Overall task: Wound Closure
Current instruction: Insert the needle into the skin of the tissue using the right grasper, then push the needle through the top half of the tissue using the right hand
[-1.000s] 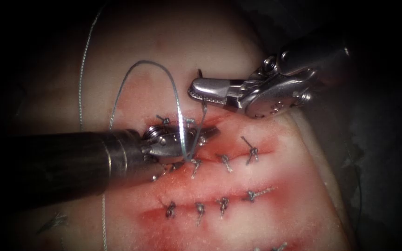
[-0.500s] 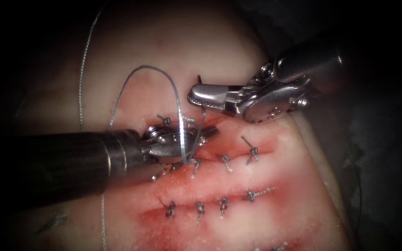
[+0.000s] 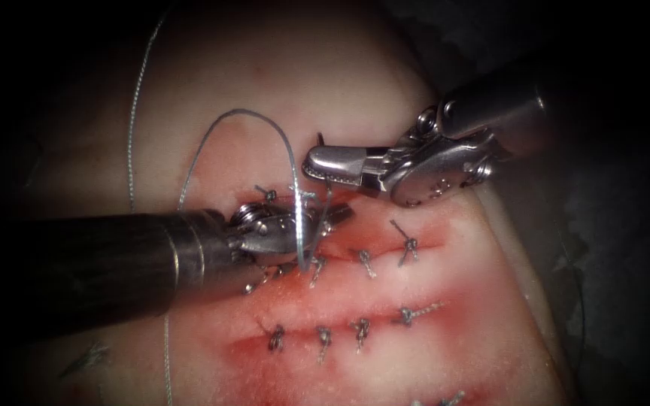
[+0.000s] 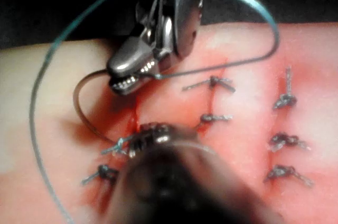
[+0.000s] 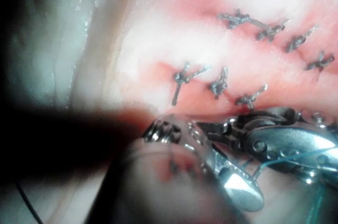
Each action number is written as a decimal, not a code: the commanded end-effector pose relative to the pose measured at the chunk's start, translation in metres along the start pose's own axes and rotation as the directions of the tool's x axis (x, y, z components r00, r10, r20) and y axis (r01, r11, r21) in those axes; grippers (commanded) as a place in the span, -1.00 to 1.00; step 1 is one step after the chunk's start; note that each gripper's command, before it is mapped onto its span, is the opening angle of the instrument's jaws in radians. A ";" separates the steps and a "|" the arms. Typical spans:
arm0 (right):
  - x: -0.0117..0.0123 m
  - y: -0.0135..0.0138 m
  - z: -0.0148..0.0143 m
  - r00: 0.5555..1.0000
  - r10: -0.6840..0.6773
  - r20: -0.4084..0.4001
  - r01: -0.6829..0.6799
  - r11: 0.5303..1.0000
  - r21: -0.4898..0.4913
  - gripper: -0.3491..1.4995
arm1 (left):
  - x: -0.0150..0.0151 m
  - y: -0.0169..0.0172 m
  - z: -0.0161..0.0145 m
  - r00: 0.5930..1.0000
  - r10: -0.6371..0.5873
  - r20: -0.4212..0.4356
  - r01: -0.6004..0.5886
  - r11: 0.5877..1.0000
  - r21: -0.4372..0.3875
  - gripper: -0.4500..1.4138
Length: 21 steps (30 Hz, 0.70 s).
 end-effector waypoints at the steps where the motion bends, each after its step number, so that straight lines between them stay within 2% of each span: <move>1: 0.0003 0.0001 0.0007 1.000 0.016 -0.009 -0.016 1.000 0.012 -1.00 | -0.0004 -0.0001 0.0009 1.000 0.001 0.000 -0.001 1.000 0.002 -1.00; 9: 0.0007 -0.0011 0.0009 0.995 0.101 -0.022 -0.100 0.994 0.039 -1.00 | 0.0008 -0.0005 0.0016 0.999 0.014 -0.047 -0.013 1.000 0.023 -1.00; 21: 0.0008 -0.0016 0.0009 0.985 0.169 -0.044 -0.167 0.984 0.061 -1.00 | 0.0010 -0.0004 0.0017 0.998 0.017 -0.061 -0.015 1.000 0.025 -1.00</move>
